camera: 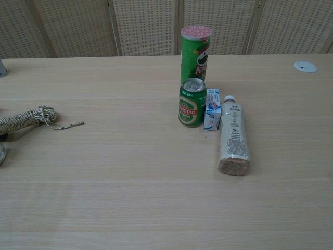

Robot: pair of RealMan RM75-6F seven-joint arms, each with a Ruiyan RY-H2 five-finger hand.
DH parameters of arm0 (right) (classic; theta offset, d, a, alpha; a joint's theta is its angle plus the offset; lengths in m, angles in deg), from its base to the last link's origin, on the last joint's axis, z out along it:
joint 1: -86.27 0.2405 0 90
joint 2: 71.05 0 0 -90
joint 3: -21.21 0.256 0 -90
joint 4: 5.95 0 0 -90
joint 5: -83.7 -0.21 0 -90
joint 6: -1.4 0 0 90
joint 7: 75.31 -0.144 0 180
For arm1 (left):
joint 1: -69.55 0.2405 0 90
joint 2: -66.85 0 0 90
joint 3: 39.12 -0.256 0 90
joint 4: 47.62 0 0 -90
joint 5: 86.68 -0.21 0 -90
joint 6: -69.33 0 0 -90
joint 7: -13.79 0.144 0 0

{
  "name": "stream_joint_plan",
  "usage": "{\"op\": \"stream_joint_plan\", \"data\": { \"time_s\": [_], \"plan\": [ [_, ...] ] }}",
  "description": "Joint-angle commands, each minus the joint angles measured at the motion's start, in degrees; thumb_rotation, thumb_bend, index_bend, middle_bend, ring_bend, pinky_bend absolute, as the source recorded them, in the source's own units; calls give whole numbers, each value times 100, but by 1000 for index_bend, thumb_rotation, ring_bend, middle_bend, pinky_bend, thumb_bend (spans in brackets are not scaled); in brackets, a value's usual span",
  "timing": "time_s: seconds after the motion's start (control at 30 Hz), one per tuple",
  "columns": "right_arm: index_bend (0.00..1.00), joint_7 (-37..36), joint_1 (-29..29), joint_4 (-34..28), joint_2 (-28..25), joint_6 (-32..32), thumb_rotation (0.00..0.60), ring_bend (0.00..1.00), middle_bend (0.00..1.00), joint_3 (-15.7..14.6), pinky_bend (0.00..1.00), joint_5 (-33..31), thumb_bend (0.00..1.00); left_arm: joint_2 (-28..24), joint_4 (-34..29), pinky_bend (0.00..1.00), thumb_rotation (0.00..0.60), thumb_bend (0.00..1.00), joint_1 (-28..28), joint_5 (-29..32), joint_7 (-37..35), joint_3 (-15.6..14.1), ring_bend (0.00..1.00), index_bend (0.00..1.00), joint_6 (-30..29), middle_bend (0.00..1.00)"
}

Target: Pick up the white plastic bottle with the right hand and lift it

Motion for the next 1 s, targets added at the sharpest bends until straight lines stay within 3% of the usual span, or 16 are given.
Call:
{"op": "stream_joint_plan", "data": {
  "time_s": [0.03, 0.3, 0.5, 0.73, 1.0],
  "plan": [
    [0, 3, 60, 61, -35, 63, 572, 0, 0, 15, 0, 30, 0, 19, -5, 0, 600, 0, 6, -36, 36, 1, 0, 0, 14, 0],
    [0, -453, 585, 809, -164, 604, 598, 0, 0, -34, 0, 637, 0, 70, 17, 0, 600, 0, 56, -81, 130, 20, 0, 0, 30, 0],
    [0, -951, 1243, 2242, -62, 865, 600, 0, 0, -290, 0, 1848, 0, 170, 132, 0, 600, 0, 48, -35, 233, 30, 0, 0, 151, 0],
    [0, -1472, 1859, 3608, 353, 695, 600, 0, 0, -682, 0, 2956, 0, 297, 246, 0, 600, 0, 29, 123, 430, 114, 0, 0, 258, 0],
    [0, -1452, 2338, 4198, 759, 668, 600, 0, 0, -1019, 0, 3562, 0, 415, 387, 0, 600, 0, -2, 324, 518, 181, 0, 0, 422, 0]
  ]
}}
